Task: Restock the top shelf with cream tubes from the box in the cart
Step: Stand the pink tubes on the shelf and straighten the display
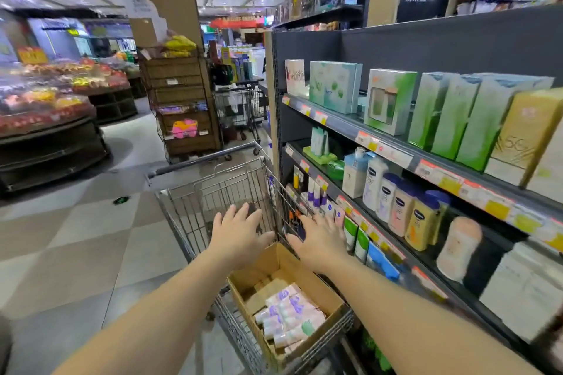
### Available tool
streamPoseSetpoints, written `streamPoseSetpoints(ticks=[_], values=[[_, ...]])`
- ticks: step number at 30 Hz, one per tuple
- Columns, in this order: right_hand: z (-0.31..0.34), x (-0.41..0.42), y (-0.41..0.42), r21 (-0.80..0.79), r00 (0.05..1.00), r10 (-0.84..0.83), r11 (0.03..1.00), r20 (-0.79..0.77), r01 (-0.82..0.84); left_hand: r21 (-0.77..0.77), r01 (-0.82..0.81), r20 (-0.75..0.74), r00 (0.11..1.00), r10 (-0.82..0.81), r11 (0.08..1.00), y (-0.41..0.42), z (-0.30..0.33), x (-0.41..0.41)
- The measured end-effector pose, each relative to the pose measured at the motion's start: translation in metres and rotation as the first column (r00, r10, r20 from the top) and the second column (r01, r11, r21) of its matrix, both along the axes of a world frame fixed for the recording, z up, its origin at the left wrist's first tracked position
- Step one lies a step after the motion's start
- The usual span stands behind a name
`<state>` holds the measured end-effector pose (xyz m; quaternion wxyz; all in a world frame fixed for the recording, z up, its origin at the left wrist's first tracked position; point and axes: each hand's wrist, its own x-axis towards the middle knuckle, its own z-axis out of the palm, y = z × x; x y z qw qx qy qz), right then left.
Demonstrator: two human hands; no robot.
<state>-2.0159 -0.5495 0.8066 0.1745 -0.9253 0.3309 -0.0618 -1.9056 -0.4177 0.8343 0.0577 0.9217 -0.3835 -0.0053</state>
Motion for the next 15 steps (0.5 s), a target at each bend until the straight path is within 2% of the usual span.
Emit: streamPoseSetpoints(ticks=[7, 15], values=[[-0.04, 0.031, -0.055, 0.039, 0.998, -0.057, 0.998, -0.04, 0.058, 0.03, 0.029, -0.06, 0.998, -0.027, 0.999, -0.058, -0.045, 0.057], [-0.095, 0.064, -0.096, 0.111, 0.967, -0.218, 0.966, -0.129, 0.233, 0.125, 0.248, -0.156, 0.961, -0.228, 0.961, -0.134, -0.128, 0.115]])
